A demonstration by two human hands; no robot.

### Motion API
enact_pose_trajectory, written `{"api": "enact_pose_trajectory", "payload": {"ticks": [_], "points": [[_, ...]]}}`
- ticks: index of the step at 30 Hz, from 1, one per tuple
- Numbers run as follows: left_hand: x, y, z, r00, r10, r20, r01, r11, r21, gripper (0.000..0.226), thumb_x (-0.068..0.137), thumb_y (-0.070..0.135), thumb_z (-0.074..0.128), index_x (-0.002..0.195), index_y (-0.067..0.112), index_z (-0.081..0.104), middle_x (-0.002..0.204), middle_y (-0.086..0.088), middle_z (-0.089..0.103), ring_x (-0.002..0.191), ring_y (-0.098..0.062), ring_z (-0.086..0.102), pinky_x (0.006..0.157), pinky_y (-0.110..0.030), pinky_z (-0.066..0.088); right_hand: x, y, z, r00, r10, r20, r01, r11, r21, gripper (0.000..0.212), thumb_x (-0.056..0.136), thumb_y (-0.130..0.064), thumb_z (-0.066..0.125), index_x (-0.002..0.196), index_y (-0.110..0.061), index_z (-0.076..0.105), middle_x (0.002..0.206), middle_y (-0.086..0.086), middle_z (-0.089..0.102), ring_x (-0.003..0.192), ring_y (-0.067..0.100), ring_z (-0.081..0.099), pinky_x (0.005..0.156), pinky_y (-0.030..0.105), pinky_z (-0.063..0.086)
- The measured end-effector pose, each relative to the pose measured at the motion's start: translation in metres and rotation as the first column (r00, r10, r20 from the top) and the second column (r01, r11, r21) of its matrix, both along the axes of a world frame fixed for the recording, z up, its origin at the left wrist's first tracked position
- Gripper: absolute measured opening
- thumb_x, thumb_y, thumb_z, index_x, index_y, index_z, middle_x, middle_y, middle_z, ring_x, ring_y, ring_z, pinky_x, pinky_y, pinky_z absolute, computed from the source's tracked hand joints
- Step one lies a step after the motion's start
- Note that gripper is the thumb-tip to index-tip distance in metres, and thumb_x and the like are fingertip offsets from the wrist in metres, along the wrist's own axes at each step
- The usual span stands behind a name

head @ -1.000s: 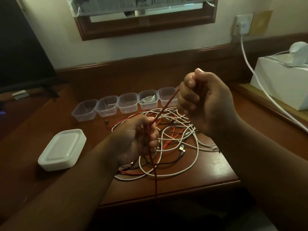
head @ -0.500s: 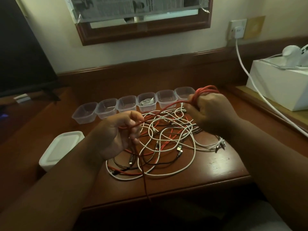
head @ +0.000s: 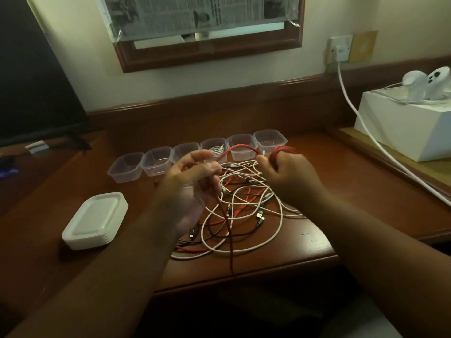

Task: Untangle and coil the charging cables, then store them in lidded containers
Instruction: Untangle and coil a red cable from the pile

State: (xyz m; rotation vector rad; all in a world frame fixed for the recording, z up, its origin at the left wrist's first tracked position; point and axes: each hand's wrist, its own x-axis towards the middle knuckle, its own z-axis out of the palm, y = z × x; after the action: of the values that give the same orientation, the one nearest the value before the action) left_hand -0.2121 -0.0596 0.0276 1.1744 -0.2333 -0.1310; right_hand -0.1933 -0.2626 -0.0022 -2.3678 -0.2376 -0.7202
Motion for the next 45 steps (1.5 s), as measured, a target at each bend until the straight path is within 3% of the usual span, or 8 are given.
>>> {"api": "enact_pose_trajectory", "payload": {"ticks": [6,17,29,35,39,40,42,45], "points": [[0.01,0.003,-0.02,0.965,0.249,-0.085,-0.246,0.968,0.042,0.026,0.088,-0.004,0.064,0.108,0.01,0.06,0.087,-0.009,0.066,0.066,-0.015,0.068,0.062,-0.026,0.059,-0.011,-0.014,0.018,0.965,0.137,0.222,-0.19,0.952,0.239,0.024,0.094,-0.028,0.064,0.076,-0.012,0.067,0.06,-0.005,0.062,0.054,0.011,0.061,0.051,0.026,0.052],[0.036,0.007,-0.041,0.919,0.332,0.213,-0.394,0.801,0.45,0.042,0.106,0.006,0.036,0.148,0.009,0.039,0.092,-0.01,0.069,0.076,-0.012,0.072,0.067,-0.02,0.058,-0.03,0.017,0.018,0.898,0.36,0.254,-0.251,0.892,-0.376,0.041,0.091,-0.05,0.052,0.074,-0.018,0.071,0.054,-0.012,0.05,0.046,0.003,0.046,0.044,0.024,0.043],[0.03,0.025,-0.011,0.913,0.403,-0.059,-0.403,0.915,0.02,0.028,0.105,0.008,0.025,0.101,0.018,0.051,0.094,-0.012,0.076,0.087,-0.026,0.075,0.076,-0.041,0.058,-0.018,0.026,-0.002,0.888,-0.128,-0.441,-0.111,0.872,-0.478,0.015,0.099,-0.033,0.045,0.09,-0.021,0.048,0.082,-0.003,0.051,0.081,0.018,0.054,0.071,0.032,0.046],[0.022,0.044,-0.006,0.928,0.338,0.155,-0.371,0.825,0.427,0.028,0.101,0.008,0.033,0.084,0.015,0.054,0.063,-0.004,0.049,0.047,-0.01,0.041,0.04,-0.019,0.031,-0.003,-0.01,0.004,0.871,-0.328,-0.366,0.105,0.851,-0.514,0.022,0.098,-0.033,0.046,0.092,-0.017,0.059,0.081,0.0,0.056,0.074,0.016,0.054,0.065,0.031,0.045],[0.029,0.056,-0.007,0.865,0.255,0.431,-0.495,0.57,0.656,0.016,0.1,0.022,0.054,0.092,0.029,0.065,0.086,0.004,0.064,0.075,-0.01,0.058,0.066,-0.028,0.047,-0.014,-0.012,0.016,0.694,0.023,-0.719,-0.224,0.957,-0.185,0.028,0.098,-0.038,0.054,0.089,-0.012,0.061,0.079,0.002,0.056,0.067,0.013,0.05,0.06,0.026,0.041],[0.028,0.058,-0.005,0.848,0.241,0.471,-0.52,0.545,0.658,0.017,0.1,0.022,0.056,0.09,0.031,0.066,0.09,0.005,0.066,0.082,-0.009,0.061,0.072,-0.029,0.05,-0.019,-0.013,0.017,0.523,0.334,-0.784,-0.318,0.93,0.185,0.032,0.096,-0.037,0.055,0.074,-0.013,0.058,0.066,0.002,0.049,0.055,0.013,0.042,0.053,0.026,0.034],[0.026,0.06,-0.002,0.864,0.241,0.443,-0.493,0.584,0.645,0.02,0.1,0.019,0.056,0.087,0.029,0.068,0.087,0.002,0.067,0.079,-0.01,0.062,0.068,-0.028,0.05,-0.028,-0.016,0.017,0.147,0.859,-0.49,-0.362,0.508,0.781,0.042,0.094,-0.034,0.053,0.057,-0.015,0.049,0.05,0.0,0.033,0.043,0.014,0.026,0.046,0.028,0.021],[0.015,0.052,0.0,0.975,0.144,0.169,-0.221,0.713,0.666,0.019,0.101,0.014,0.051,0.09,0.019,0.067,0.081,-0.001,0.064,0.07,-0.012,0.059,0.057,-0.022,0.045,-0.036,-0.003,0.03,-0.168,0.976,0.136,-0.224,-0.172,0.959,0.043,0.097,-0.029,0.043,0.066,-0.007,0.061,0.046,-0.001,0.028,0.041,0.014,0.027,0.045,0.026,0.024]]}}
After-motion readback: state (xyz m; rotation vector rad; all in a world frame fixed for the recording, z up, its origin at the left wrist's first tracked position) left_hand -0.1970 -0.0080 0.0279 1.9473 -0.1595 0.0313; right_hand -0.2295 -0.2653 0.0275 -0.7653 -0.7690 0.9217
